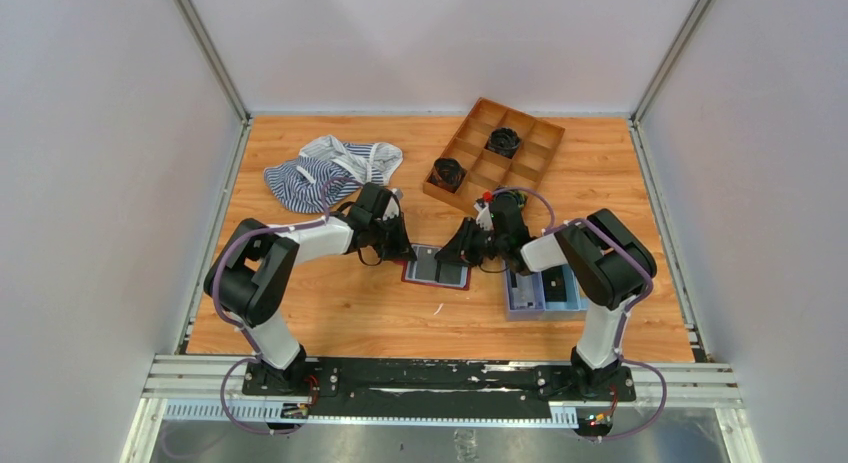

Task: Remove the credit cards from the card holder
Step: Remove the credit card from the card holder.

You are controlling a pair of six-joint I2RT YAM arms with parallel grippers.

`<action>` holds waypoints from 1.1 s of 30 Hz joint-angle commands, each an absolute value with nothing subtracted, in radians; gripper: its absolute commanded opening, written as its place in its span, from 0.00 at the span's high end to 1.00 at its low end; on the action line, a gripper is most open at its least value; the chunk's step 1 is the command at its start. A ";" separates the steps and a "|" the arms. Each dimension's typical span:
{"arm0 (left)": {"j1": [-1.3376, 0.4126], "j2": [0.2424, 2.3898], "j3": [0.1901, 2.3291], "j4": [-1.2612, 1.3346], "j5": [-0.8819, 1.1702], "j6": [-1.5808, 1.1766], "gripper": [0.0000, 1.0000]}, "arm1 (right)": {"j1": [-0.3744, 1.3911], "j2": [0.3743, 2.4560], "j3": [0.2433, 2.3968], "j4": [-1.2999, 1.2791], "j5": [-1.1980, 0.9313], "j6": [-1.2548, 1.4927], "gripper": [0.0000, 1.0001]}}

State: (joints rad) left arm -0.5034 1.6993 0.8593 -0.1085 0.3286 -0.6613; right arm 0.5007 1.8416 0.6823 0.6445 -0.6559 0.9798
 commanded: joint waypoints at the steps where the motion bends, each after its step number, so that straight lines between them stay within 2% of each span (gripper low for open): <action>1: -0.495 1.760 0.821 -0.210 0.241 -0.611 1.00 | 0.513 1.894 0.658 0.543 -0.600 1.002 0.77; 5: -0.495 1.759 0.821 -0.212 0.240 -0.611 1.00 | 0.513 1.900 0.655 0.544 -0.593 1.002 0.98; 6: -0.495 1.757 0.821 -0.215 0.237 -0.612 1.00 | 0.513 1.898 0.653 0.545 -0.591 1.004 1.00; 17: -0.482 1.691 0.785 -0.236 0.185 -0.607 1.00 | 0.513 1.821 0.659 0.532 -0.586 1.007 1.00; 33: -0.479 1.708 0.776 -0.235 0.183 -0.598 1.00 | 0.511 1.758 0.615 0.525 -0.579 1.031 1.00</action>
State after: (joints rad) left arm -0.4847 1.6657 0.8185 -0.1146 0.2646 -0.6430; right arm 0.5106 1.7790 0.6514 0.5663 -0.5999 1.0161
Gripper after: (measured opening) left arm 0.003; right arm 0.009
